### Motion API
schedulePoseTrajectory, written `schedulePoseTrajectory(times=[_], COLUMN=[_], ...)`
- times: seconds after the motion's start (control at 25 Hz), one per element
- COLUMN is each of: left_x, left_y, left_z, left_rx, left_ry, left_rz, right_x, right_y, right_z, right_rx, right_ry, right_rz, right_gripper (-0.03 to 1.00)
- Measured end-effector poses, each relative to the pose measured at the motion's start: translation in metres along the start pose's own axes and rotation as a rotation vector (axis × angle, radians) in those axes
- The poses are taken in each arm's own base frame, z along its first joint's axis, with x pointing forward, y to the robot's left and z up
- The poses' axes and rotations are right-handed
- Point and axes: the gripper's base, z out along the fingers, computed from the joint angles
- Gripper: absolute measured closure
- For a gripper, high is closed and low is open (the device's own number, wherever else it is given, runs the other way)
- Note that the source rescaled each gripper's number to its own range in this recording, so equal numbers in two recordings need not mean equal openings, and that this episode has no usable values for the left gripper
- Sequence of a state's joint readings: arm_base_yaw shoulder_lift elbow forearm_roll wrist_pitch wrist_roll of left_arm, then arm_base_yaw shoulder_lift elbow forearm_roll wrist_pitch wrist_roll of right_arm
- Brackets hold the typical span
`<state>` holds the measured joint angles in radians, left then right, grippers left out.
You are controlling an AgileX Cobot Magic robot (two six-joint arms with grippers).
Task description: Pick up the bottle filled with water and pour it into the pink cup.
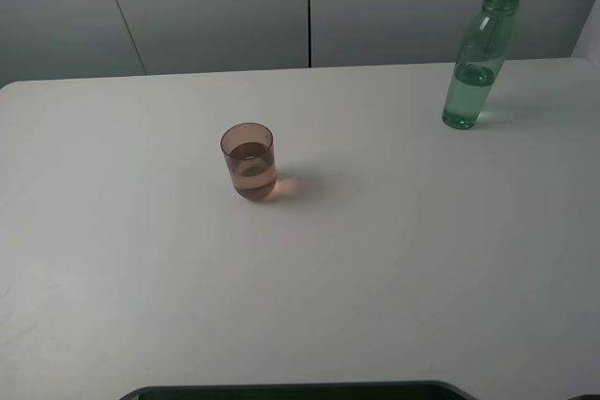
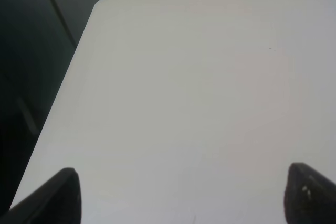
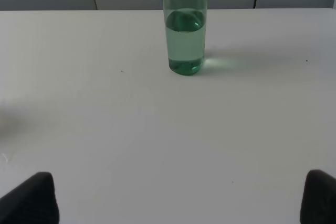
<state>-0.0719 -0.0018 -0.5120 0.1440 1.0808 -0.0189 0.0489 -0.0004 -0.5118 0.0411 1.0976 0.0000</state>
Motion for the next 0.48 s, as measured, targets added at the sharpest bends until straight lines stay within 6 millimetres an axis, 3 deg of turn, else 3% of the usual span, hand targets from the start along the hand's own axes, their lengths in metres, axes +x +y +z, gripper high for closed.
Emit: schedulePoseTrajectory(times=[0.48], left_x=[0.0], left_y=[0.0], left_z=[0.0], left_rx=[0.0], left_ry=[0.0], left_rz=[0.0], right_x=[0.0], right_y=[0.0], right_z=[0.0], right_rx=[0.0], right_ry=[0.0], right_rz=[0.0], right_gripper=[-0.03])
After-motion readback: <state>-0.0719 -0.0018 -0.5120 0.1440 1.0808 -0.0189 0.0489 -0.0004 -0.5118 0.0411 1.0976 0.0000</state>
